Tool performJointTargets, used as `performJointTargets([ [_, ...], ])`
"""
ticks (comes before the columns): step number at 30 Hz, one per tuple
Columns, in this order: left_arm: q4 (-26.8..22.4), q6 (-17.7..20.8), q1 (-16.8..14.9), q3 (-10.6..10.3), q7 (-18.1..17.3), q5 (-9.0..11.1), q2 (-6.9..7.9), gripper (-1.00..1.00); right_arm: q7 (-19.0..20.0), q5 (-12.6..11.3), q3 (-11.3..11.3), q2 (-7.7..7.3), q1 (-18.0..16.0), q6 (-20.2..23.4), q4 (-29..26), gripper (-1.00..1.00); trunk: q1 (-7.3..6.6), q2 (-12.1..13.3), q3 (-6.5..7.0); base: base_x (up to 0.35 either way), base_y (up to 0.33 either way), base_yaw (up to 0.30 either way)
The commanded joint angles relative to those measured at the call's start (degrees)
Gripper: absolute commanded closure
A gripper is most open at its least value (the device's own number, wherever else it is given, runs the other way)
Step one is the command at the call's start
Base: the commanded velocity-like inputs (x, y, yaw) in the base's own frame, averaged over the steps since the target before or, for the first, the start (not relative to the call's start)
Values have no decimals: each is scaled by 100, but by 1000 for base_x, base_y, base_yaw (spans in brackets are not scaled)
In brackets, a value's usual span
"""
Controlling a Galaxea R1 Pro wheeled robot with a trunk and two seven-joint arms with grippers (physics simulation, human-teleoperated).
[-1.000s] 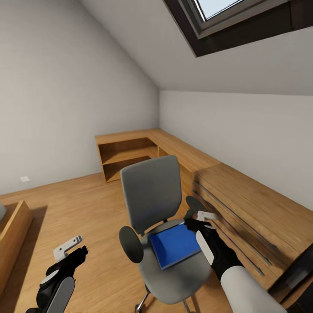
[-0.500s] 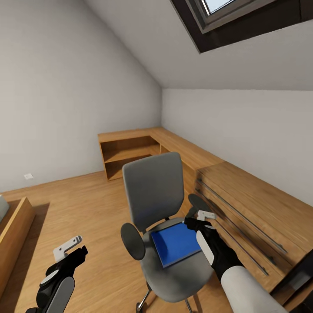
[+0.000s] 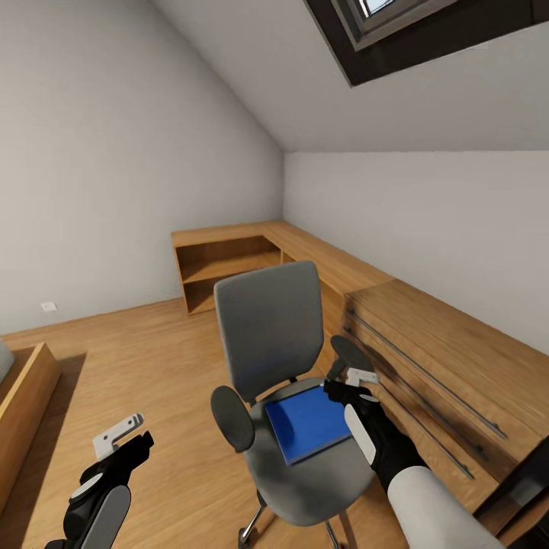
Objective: In the bedroom, organize the workspace by keeping the computer under the desk, ensuring the monitor is on the desk, placing the keyboard on the desk next to the monitor, placing the mouse on the desk next to the keyboard, moving the folder from the swivel chair onto the desk next to the mouse, stacking the notebook on top of the folder with the pen on top of the notebook, and positioning the swivel chair next to the desk.
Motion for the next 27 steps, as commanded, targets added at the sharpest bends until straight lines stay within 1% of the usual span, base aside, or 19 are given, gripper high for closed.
performJointTargets([
  [1, -8, 14, -4, -12, 49, 36, 6, -100, -56, -57, 25, -3, -3, 19, -9, -100, 22, -45, -24, 0, 0, 48],
  [5, -8, 14, -4, -12, 49, 36, 6, -100, -82, -55, 18, -7, -3, 1, 1, -100, 110, -205, -93, 0, 0, 120],
  [8, -1, 14, -4, 0, 49, 36, 6, -100, -76, -50, 16, -15, -3, -69, 20, -100, 110, -205, -93, 0, 0, 3],
  [13, 15, 7, -4, -3, 44, 29, 6, -100, -60, -46, 36, -9, -3, -348, 244, -100, 110, -205, -93, 30, 0, 0],
  [22, 22, 6, -4, -3, 40, 27, 6, -100, -54, -46, 44, -8, -3, -471, 315, -100, 110, -205, -93, 245, 0, 0],
  [27, 26, 7, -4, -3, 41, 27, 6, -100, -53, -46, 56, -2, -3, -477, 492, -100, 110, -205, -93, 102, 0, 0],
])
